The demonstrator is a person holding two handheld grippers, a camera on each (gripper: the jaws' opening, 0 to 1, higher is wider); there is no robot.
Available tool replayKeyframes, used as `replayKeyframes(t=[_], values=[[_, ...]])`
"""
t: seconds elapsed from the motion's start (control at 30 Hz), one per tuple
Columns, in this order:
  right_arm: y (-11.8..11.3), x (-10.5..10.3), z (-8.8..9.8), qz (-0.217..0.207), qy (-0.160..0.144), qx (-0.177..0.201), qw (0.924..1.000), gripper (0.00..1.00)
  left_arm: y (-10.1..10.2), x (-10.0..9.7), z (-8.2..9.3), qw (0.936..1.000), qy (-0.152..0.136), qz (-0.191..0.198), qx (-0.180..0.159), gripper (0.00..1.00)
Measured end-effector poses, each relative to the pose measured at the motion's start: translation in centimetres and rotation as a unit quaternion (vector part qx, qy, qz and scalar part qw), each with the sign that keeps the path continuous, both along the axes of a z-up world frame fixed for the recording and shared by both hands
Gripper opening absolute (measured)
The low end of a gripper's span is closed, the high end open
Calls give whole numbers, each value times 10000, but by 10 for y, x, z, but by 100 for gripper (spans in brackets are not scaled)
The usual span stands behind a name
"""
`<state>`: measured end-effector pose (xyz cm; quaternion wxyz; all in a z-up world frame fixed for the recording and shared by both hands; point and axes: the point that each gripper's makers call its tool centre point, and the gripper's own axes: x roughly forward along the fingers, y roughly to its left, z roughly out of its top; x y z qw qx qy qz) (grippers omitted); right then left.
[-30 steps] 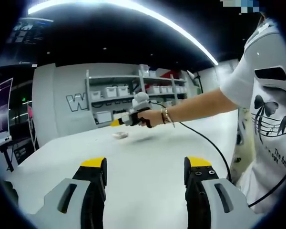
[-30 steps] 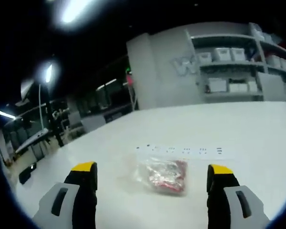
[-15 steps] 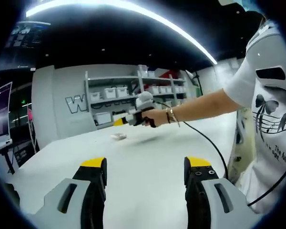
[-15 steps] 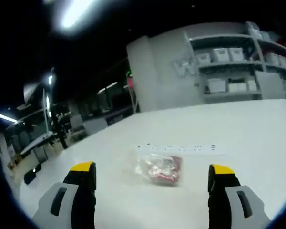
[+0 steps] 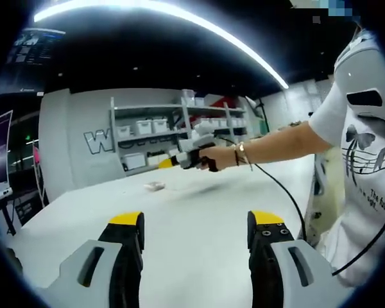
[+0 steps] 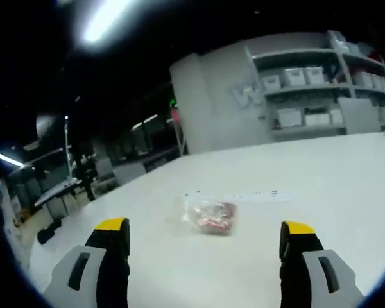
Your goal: Open the resealable bag by pulling the two sides of the seal apart until the entire bag opening is separated and visibly accessible.
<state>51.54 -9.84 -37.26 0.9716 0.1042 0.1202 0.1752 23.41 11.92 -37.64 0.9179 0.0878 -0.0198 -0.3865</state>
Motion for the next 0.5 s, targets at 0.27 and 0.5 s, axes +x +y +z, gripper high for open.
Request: replayKeyframes(t=[0.27, 0.5], values=[[-1, -22, 0, 13, -83, 151, 9999, 98, 2, 1, 2, 10000, -17, 50, -11, 64], [-4, -39, -2, 55, -161, 188, 9997, 98, 0, 4, -1, 10000, 1, 82, 20, 64]])
